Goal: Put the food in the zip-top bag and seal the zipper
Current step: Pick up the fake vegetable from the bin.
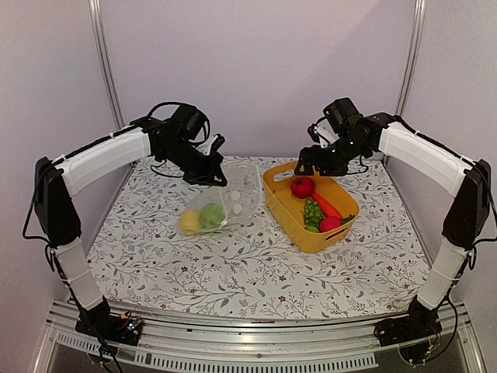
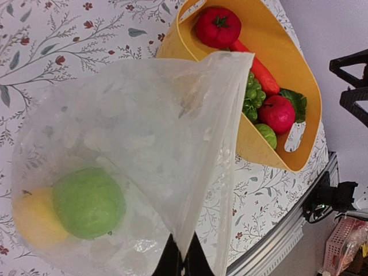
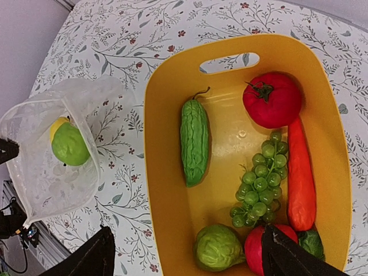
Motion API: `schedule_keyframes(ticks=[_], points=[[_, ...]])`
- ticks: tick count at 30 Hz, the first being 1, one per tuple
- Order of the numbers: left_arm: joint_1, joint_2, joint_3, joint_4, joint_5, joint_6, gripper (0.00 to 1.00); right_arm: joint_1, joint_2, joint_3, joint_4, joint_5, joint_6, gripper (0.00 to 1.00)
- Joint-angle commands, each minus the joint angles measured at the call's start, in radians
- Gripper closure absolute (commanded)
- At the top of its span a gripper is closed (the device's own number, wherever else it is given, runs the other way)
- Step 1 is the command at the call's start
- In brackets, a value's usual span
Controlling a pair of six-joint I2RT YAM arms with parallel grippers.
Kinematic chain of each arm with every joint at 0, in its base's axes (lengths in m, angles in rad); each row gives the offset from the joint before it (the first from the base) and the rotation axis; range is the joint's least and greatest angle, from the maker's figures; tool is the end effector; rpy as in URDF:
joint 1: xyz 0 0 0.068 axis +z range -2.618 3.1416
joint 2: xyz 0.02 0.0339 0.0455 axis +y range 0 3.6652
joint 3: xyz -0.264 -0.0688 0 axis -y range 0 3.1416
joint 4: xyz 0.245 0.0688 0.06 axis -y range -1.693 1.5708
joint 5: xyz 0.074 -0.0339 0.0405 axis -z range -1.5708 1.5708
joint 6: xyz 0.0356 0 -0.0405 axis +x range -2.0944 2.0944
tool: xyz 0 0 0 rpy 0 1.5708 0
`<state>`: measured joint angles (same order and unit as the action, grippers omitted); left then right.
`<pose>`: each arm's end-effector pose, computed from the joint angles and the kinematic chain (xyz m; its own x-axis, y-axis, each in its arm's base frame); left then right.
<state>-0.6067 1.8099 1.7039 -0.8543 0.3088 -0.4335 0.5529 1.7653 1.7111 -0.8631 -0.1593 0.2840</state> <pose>0.3178 -0.2337 0.3153 -0.8992 0.1369 -0.4156 0.3401 0.8164 -0.4668 0.3249 0.2071 0.3325 -0.8169 -0.1790 -0.5483 -0.3872 0.8748 0.2912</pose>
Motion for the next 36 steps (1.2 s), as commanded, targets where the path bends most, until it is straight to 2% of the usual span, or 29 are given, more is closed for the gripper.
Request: schedule_keyframes(ticks=[1, 12, 19, 29, 36], points=[[-0.003, 0.025, 0.030, -0.015, 0.025, 0.004, 1.00, -0.026, 0.055, 0.037, -0.033, 0.056, -0.017, 0.14], [0.000, 0.017, 0.028, -0.010, 0.024, 0.002, 1.00, -0.036, 0.283, 0.230, -0.075, 0.145, -0.072, 0.12], [0.001, 0.019, 0.037, -0.017, 0.021, -0.001, 1.00, -0.053, 0.399, 0.326, -0.080, 0.151, -0.062, 0.10], [0.005, 0.018, 0.058, -0.025, 0.030, -0.021, 1.00, -0.079, 0.529, 0.428, -0.082, 0.153, -0.061, 0.07], [0.007, 0.004, 0.028, -0.025, 0.027, -0.011, 1.00, -0.087, 0.591, 0.445, -0.075, 0.212, -0.064, 0.06]])
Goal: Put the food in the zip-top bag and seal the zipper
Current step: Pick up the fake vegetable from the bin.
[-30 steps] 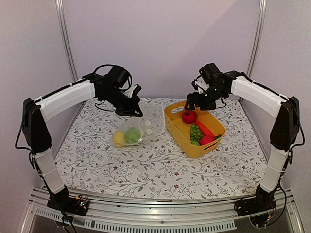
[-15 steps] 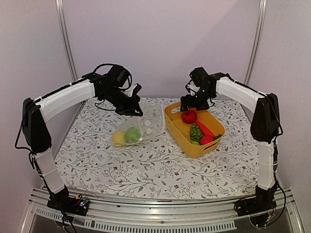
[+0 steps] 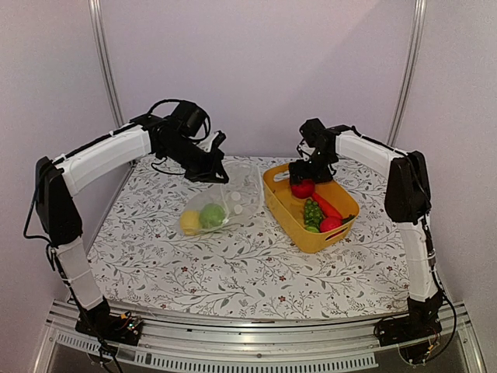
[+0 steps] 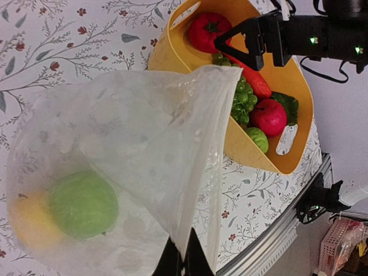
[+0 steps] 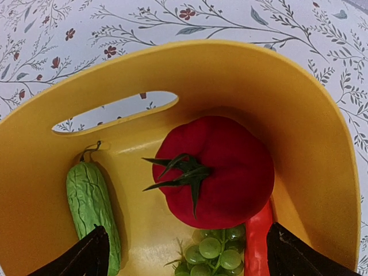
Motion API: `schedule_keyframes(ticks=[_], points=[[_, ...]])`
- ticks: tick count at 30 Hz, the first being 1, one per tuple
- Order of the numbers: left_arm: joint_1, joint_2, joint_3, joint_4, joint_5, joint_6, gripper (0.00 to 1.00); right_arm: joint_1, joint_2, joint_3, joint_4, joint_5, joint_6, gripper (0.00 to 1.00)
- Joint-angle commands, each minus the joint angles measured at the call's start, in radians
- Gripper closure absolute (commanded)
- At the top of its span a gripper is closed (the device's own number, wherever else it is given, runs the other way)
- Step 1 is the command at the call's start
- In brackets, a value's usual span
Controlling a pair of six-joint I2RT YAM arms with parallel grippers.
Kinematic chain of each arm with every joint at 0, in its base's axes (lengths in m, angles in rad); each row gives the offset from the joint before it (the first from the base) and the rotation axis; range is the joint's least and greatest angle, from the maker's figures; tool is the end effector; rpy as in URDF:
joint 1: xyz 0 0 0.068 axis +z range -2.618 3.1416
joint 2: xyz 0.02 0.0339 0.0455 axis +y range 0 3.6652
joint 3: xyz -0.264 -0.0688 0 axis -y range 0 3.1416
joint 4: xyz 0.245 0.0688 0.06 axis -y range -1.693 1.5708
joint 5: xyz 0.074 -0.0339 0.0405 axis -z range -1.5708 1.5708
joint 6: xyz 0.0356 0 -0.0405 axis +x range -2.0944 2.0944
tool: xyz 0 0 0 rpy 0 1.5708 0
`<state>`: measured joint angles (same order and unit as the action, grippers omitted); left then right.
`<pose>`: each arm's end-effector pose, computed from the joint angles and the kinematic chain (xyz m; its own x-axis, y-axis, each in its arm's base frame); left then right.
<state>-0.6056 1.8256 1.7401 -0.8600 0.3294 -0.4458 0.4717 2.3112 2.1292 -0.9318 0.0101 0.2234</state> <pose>0.3213 -0.2365 0.3205 -0.9008 0.1275 -0.4150 0.3390 0.8037 -0.4890 0.4440 0.2261 0.2247 -0.8793 -0.1998 -0.4323 -0.2621 0.9609 0.0889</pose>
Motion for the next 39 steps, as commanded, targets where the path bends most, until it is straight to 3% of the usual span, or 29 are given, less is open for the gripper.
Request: schedule_keyframes(ticks=[1, 22, 26, 39], points=[[0.006, -0.015, -0.013, -0.018, 0.007, 0.001, 1.00, -0.007, 0.051, 0.031, -0.007, 0.045, -0.003, 0.06], [0.006, -0.111, -0.101, -0.057, -0.048, 0.023, 1.00, -0.016, 0.171, 0.061, 0.125, 0.077, 0.050, 0.09], [0.007, -0.124, -0.111, -0.063, -0.057, 0.025, 1.00, -0.019, 0.178, 0.061, 0.133, 0.066, 0.057, 0.15], [0.005, -0.118, -0.122, -0.032, -0.050, 0.011, 1.00, -0.019, 0.008, -0.072, 0.133, 0.031, 0.081, 0.25]])
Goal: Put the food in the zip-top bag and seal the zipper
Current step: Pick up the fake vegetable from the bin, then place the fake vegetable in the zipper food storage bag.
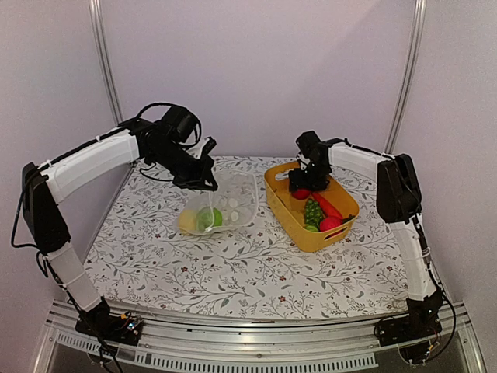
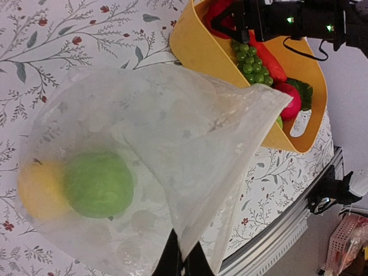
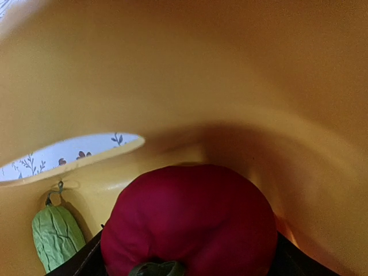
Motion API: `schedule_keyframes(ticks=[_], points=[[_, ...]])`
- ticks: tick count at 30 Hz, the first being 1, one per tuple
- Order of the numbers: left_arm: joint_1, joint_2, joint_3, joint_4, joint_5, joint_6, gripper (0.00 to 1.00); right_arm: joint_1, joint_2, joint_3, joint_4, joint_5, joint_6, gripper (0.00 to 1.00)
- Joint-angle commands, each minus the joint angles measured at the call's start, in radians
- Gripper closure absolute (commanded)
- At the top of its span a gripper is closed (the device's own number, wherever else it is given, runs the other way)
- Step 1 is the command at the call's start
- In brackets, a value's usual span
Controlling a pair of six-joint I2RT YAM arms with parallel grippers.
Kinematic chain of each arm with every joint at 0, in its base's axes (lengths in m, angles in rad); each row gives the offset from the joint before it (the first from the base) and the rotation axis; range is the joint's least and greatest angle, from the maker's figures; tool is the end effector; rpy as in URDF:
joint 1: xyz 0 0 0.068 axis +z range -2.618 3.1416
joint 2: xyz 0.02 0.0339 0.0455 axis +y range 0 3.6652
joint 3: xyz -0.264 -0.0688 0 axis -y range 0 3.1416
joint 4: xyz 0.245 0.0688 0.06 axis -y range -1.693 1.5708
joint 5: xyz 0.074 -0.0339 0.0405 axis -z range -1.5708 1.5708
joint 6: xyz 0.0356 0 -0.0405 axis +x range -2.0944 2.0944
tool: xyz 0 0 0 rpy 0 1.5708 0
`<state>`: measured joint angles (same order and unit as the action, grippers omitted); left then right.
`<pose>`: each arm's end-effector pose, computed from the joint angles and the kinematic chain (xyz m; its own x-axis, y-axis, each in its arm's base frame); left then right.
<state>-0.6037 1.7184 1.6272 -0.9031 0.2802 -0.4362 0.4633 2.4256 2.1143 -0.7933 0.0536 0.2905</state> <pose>0.2968 -0.2166 0.3213 -0.9085 0.1333 -0.3961 0.3153 0.8406 -0.4404 0.4660 0.2307 0.1710 -0.8873 -0.1235 -0.4444 -0.1780 0.9805 0.0829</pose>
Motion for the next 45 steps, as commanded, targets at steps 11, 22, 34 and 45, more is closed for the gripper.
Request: schedule_keyframes(ticks=[11, 22, 34, 45], points=[[0.003, 0.041, 0.036, 0.033, 0.015, 0.017, 1.00, 0.005, -0.431, -0.326, 0.053, -0.177, 0.033, 0.27], [0.003, 0.098, 0.077, 0.035, 0.034, 0.011, 1.00, 0.101, -0.657, -0.418, 0.049, -0.315, -0.003, 0.27], [0.002, 0.074, 0.052, 0.052, 0.029, 0.001, 1.00, 0.200, -0.643, -0.377, 0.141, -0.526, 0.087, 0.28], [0.002, 0.055, 0.056, 0.064, 0.033, -0.018, 1.00, 0.282, -0.524, -0.318, 0.176, -0.592, 0.152, 0.28]])
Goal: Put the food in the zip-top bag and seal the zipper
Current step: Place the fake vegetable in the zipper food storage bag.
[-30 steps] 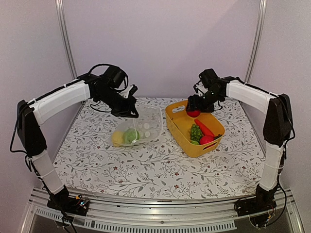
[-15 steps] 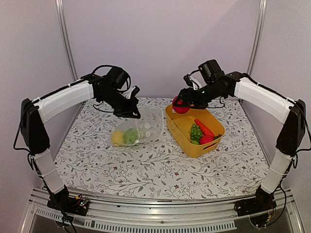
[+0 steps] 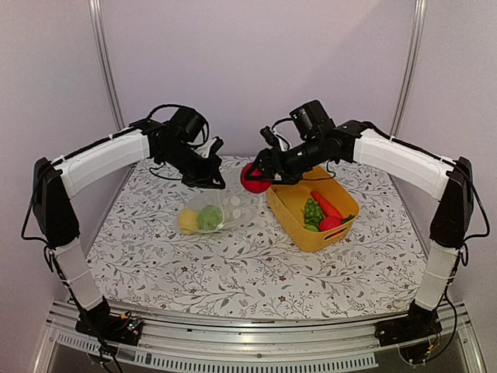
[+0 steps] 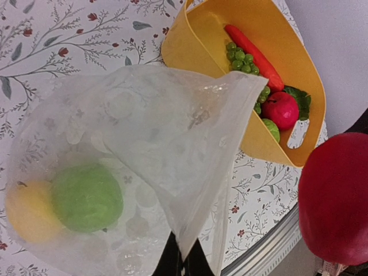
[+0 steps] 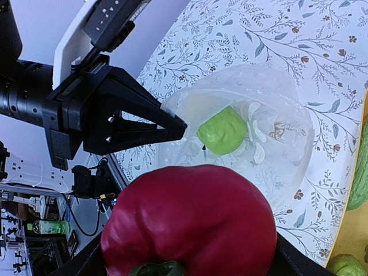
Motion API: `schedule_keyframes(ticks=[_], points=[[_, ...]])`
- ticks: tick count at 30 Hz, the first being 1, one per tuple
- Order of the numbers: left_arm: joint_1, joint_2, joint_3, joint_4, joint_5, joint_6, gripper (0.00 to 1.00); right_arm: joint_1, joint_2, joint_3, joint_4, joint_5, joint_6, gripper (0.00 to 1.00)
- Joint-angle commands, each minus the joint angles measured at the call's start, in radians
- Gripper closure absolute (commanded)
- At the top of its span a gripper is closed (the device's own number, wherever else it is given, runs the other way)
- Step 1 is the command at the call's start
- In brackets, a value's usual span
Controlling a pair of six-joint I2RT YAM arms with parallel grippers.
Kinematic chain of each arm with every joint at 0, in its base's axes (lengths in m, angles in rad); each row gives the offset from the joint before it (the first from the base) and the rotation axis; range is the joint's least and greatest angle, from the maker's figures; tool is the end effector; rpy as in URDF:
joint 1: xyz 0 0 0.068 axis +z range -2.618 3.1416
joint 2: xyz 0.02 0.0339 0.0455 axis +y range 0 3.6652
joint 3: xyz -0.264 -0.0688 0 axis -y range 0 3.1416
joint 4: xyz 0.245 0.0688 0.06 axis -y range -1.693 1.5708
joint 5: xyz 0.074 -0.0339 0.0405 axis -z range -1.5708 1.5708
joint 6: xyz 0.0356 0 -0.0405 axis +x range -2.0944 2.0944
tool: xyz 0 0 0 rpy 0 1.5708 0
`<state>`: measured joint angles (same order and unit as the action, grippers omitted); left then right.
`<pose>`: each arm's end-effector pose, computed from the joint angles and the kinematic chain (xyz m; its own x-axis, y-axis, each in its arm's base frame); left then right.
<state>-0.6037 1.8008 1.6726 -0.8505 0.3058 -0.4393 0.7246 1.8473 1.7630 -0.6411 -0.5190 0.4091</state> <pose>0.3159 -0.2308 0.3092 -0.9073 0.1330 -0.3989 0.3246 0.8245 -0.4635 0.3026 0.2914 0.3370 -0.7952 -0.2427 -0.5556 -0.5854 0.5457 0.5996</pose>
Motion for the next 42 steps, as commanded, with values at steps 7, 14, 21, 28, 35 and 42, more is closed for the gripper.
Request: schedule_keyframes(ticks=[7, 14, 21, 28, 35, 42], points=[[0.002, -0.031, 0.035, 0.011, 0.049, -0.055, 1.00, 0.024, 0.129, 0.073, 0.033, 0.039, 0.093, 0.27], [0.000, -0.027, 0.042, 0.046, 0.121, -0.098, 1.00, 0.025, 0.214, 0.116, 0.055, 0.050, 0.156, 0.26], [0.001, -0.015, 0.064, 0.050, 0.124, -0.116, 1.00, 0.025, 0.284, 0.135, 0.136, 0.034, 0.253, 0.16], [0.004, -0.009, 0.074, 0.027, 0.114, -0.100, 1.00, 0.024, 0.297, 0.161, 0.186, -0.006, 0.306, 0.01], [0.018, -0.007, 0.071, 0.036, 0.131, -0.107, 1.00, 0.024, 0.202, 0.116, 0.179, -0.009, 0.237, 0.01], [0.030, -0.009, 0.067, 0.037, 0.133, -0.100, 1.00, 0.024, 0.001, -0.032, 0.044, 0.223, 0.081, 0.01]])
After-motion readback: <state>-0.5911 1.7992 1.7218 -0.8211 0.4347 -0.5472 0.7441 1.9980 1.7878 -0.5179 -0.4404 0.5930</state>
